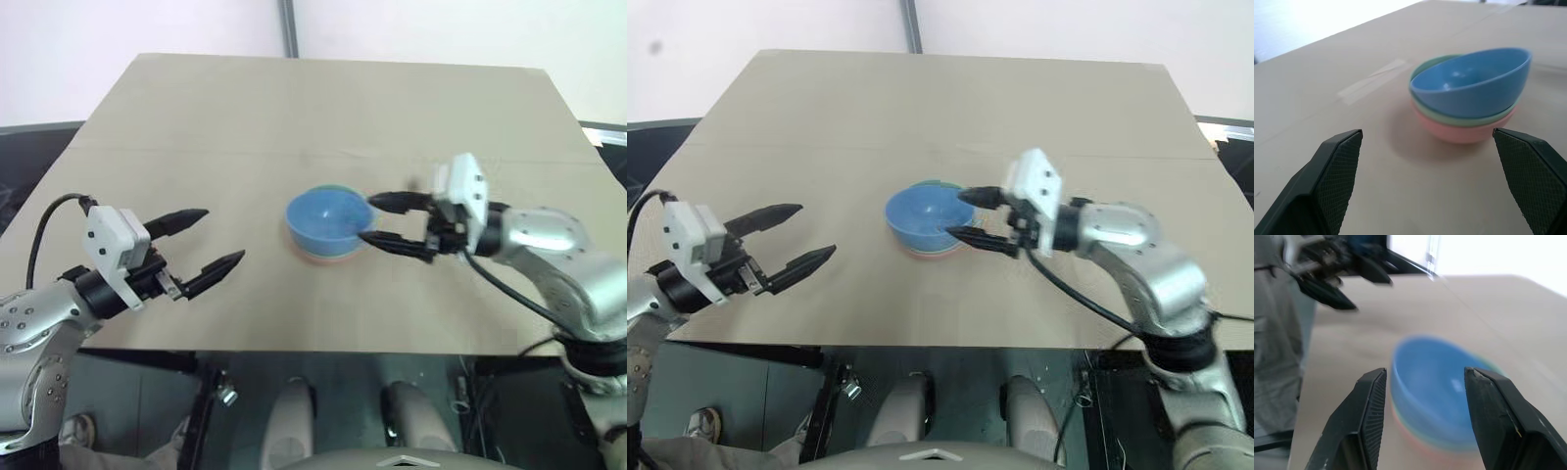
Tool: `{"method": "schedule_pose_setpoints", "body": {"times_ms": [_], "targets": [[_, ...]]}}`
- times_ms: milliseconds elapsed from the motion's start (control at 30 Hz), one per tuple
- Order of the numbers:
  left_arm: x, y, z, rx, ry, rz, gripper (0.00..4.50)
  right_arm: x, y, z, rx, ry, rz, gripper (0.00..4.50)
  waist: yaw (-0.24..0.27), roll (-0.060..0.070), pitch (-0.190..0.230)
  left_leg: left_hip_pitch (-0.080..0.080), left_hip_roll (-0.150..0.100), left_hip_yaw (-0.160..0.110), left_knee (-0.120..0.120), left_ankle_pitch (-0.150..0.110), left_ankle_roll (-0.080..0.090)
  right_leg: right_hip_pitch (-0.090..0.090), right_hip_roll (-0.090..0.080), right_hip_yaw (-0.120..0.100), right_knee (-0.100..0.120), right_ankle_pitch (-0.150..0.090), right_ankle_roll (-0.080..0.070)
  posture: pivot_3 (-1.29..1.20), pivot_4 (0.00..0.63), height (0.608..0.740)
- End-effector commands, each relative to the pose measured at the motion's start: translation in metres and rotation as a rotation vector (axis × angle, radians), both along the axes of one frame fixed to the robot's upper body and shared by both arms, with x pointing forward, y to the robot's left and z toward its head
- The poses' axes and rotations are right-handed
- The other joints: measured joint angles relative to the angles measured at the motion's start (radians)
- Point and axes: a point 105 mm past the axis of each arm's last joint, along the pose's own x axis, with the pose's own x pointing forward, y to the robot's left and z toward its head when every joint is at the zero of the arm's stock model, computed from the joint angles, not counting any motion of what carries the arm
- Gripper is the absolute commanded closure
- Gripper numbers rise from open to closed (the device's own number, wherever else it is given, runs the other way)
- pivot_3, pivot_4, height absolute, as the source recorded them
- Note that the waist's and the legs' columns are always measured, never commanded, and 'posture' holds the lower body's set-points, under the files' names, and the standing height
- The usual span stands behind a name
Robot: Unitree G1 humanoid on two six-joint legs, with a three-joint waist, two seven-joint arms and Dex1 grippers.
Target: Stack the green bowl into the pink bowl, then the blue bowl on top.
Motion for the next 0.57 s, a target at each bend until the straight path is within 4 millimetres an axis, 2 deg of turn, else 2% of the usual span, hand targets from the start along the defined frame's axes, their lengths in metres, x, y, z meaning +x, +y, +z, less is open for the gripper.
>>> {"method": "schedule_pose_setpoints", "body": {"times_ms": [33,167,233,300,367,400,567], "targets": [[-0.004,-0.001,0.006,-0.015,0.016,-0.061,0.00,-0.009,-0.032,0.007,-0.052,-0.039,-0.130,1.72,-0.006,0.000,0.000,0.000,0.000,0.000,0.000,0.000,0.000,0.000,0.000,0.000,0.000,0.000,0.000,0.00,0.150,0.740],[-0.008,0.001,0.005,-0.028,0.071,-0.116,0.00,-0.026,-0.067,-0.013,-0.173,0.043,-0.233,1.72,-0.005,0.000,0.000,0.001,0.000,0.001,-0.001,0.000,0.000,0.000,0.000,0.001,-0.001,0.000,0.000,0.00,0.150,0.740],[-0.008,0.003,0.003,-0.028,0.096,-0.129,0.00,-0.035,-0.078,-0.017,-0.199,0.076,-0.256,1.72,-0.005,0.000,0.000,0.001,0.000,0.001,-0.001,0.000,0.000,0.000,0.000,0.001,-0.001,0.000,0.000,0.00,0.150,0.740],[-0.008,0.002,0.002,-0.021,0.102,-0.145,0.00,-0.038,-0.079,-0.013,-0.157,0.088,-0.261,1.15,-0.009,-0.001,0.000,0.001,0.000,0.001,0.000,0.000,0.000,0.000,0.000,0.002,-0.001,0.000,0.000,0.00,0.150,0.740],[-0.007,0.003,0.003,-0.022,0.102,-0.154,0.00,-0.041,-0.078,-0.012,-0.142,0.094,-0.257,0.32,-0.012,-0.001,0.000,0.001,0.000,0.001,0.000,0.000,0.000,0.000,0.000,0.002,0.000,0.000,0.000,0.00,0.150,0.740],[-0.007,0.003,0.003,-0.022,0.101,-0.155,0.00,-0.041,-0.079,-0.010,-0.140,0.083,-0.265,0.07,-0.013,-0.001,0.000,0.002,0.000,0.001,0.000,0.000,0.000,0.000,0.000,0.002,0.000,0.000,0.000,0.00,0.150,0.740],[-0.009,0.000,0.003,-0.010,0.102,-0.178,0.00,-0.042,-0.083,-0.007,-0.128,0.093,-0.279,0.07,-0.018,-0.001,0.000,0.001,0.000,0.001,0.001,0.000,0.000,0.001,0.000,0.002,-0.001,0.000,0.000,0.00,0.150,0.740]]}}
